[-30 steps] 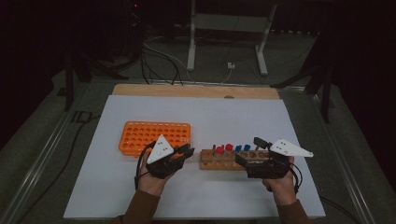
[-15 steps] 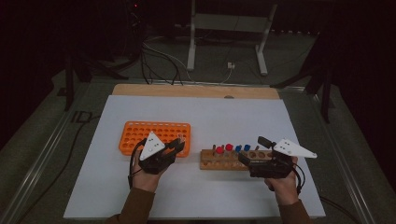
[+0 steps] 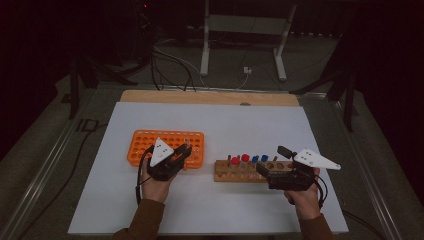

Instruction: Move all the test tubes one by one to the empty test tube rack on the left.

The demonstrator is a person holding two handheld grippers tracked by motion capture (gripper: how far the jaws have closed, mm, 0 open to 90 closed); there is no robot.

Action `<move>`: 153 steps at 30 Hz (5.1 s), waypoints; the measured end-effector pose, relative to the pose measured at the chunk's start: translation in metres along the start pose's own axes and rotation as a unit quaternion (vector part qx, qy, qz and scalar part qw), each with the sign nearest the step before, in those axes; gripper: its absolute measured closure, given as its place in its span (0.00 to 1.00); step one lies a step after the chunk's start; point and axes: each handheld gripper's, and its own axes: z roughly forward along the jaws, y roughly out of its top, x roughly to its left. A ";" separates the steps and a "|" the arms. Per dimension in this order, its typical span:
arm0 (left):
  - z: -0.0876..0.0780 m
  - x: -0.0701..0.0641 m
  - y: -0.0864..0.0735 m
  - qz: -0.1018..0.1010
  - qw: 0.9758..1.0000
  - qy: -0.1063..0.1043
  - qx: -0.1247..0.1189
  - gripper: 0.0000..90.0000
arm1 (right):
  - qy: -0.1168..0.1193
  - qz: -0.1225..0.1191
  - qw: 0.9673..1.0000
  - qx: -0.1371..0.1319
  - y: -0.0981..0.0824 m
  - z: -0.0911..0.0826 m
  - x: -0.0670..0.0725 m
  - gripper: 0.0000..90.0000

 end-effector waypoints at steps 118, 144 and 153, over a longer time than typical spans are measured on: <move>-0.008 0.000 0.003 -0.073 0.997 -0.019 0.004 0.01 | -0.028 -0.029 0.996 0.075 -0.037 0.026 -0.021 0.85; -0.007 -0.006 0.007 -0.065 0.997 -0.036 0.007 0.01 | -0.026 -0.024 0.999 0.016 -0.002 0.002 -0.015 0.85; -0.006 -0.011 0.009 -0.059 0.997 -0.051 0.007 0.01 | -0.010 -0.024 1.000 -0.006 0.012 -0.010 -0.008 0.85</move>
